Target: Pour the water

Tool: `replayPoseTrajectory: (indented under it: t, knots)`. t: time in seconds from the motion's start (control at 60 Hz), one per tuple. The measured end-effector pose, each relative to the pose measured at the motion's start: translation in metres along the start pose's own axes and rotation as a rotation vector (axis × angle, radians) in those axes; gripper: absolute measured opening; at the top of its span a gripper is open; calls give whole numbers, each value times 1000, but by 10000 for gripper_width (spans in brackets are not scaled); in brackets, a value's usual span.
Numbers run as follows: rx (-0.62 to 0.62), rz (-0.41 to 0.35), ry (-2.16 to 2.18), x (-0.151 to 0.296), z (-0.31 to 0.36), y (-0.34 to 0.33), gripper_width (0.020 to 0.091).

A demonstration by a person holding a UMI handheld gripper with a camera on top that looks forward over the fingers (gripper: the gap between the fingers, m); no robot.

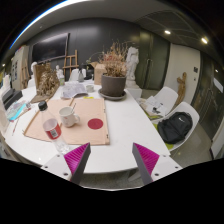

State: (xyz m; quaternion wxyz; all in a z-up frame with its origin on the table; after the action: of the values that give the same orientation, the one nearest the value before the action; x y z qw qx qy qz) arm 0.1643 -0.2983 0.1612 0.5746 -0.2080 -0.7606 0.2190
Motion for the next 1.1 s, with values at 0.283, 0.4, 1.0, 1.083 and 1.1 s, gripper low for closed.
replayPoseTrajectory:
  t: [0.283,0.4,1.0,1.083,1.1]
  knots:
    - [77,-9,-68,-8,96,0,859]
    - [132,-56,-99,-3,148,9,855]
    - [28,-238,42,39,223,124,371]
    - [2,-241,23,38,218,123,275]
    - [-1,-239,16,38,219,121,270]
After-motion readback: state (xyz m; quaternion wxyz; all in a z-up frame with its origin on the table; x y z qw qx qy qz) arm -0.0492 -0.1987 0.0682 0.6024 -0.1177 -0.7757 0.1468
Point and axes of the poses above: the point between the fingertips, and its own axes, seen from behind it with the camera up: z to the left, x up, y forward, the way the camera looks, the point moved 2 cm from there along -y, backward, against the way the camera looks, and after that the axes turned 12 degrees about -y, right-handed, at the moved point
